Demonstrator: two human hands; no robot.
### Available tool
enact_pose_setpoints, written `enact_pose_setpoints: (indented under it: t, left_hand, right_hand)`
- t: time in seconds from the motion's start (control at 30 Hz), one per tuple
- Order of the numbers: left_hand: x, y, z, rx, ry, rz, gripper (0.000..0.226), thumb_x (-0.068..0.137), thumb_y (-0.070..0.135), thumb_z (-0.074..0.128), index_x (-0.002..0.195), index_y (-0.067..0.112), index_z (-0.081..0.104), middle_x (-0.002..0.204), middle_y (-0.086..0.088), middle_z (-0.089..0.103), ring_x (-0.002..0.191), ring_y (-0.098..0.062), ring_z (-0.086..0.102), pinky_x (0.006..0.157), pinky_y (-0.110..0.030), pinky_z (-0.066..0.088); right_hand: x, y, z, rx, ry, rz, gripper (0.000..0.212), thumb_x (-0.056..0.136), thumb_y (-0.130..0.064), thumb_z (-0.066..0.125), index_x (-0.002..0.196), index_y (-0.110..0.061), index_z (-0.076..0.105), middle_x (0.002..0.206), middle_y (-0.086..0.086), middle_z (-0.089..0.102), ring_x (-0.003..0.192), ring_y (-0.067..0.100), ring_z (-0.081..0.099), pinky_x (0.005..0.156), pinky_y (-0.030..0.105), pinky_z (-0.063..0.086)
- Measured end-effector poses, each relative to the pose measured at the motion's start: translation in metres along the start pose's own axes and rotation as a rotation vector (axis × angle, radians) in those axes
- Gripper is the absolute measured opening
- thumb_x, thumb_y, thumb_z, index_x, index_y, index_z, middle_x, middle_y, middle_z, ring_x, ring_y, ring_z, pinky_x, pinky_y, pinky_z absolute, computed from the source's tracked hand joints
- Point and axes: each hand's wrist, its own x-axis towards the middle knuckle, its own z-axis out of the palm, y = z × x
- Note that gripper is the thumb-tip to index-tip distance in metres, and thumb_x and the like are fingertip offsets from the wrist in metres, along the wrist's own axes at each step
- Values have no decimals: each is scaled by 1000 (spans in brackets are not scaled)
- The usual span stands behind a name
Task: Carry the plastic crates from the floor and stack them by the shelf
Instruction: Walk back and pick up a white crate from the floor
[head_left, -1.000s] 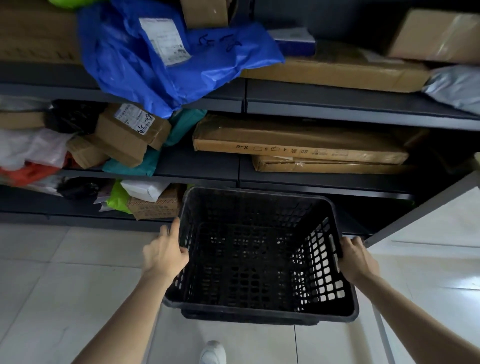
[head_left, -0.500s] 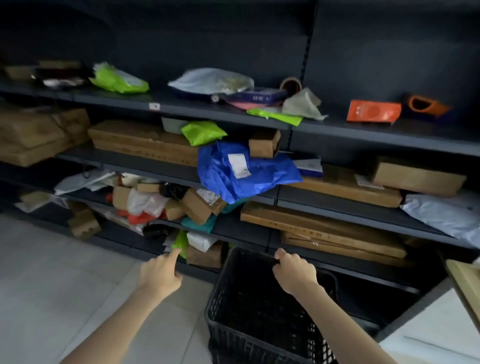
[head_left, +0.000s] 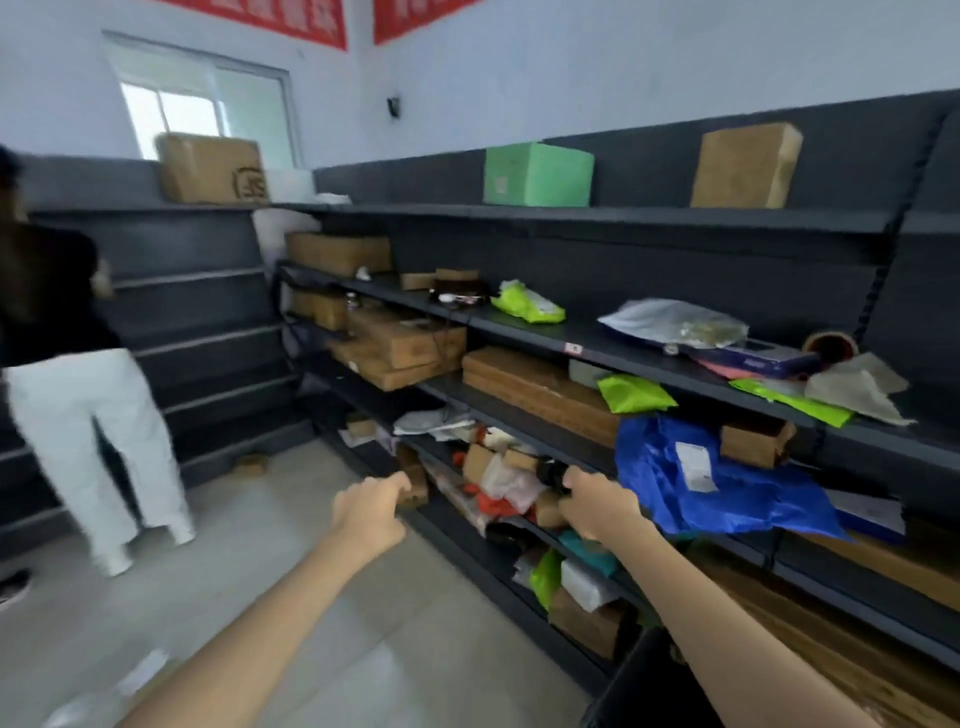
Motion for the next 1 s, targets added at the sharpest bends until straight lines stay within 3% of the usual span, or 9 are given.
enact_pose_setpoints:
  t: [0.17,0.33,0.5,0.67,0.9,1.0]
  left_hand:
    - [-36,-84,-52,6,97,-195,59,77,10,57,131,31,47,116,-1,65,111,-26,61,86,-34,48]
    - [-93,-165,-84,41,176,-411,49,79,13,55,126,28,49,117,-1,65,111,-27,61,81,-32,46]
    - [-188,-239,-74,108,154,-654,45,86,16,50,130,24,44,120,-9,62,112,-29,59,82,-35,46]
    - [-295,-318,-68,65,122,-924,41,95,30,49,135,26,43,130,-5,58,120,-27,55,95,-36,44]
    - [-375,-438,-85,125,75,-1147,43,92,32,54,134,26,45,128,-6,61,115,-28,59,90,-35,47]
    - [-383,-496,-96,107,83,-1193,44,92,33,57,134,27,45,128,-3,60,116,-26,59,89,-37,48]
  right_hand:
    - [10,-95,-12,142,107,-217,25,92,-25,42,113,-18,54,113,6,61,103,26,59,82,33,45]
    - [4,-196,7,137,17,-482,9,91,-28,45,95,-27,54,113,8,64,103,29,60,83,35,48]
    - [-30,-306,45,118,-92,-706,32,94,-26,43,124,-18,47,124,10,57,115,31,54,94,38,44]
    - [-86,-428,91,131,-230,-917,35,92,-25,42,125,-18,50,123,9,57,113,27,56,87,33,43]
    - [-151,-595,149,131,-282,-1196,27,91,-21,40,114,-15,53,112,6,63,103,26,60,73,30,40]
    - [-168,-663,163,176,-295,-1254,25,90,-26,42,110,-16,54,108,6,62,100,26,60,74,34,44]
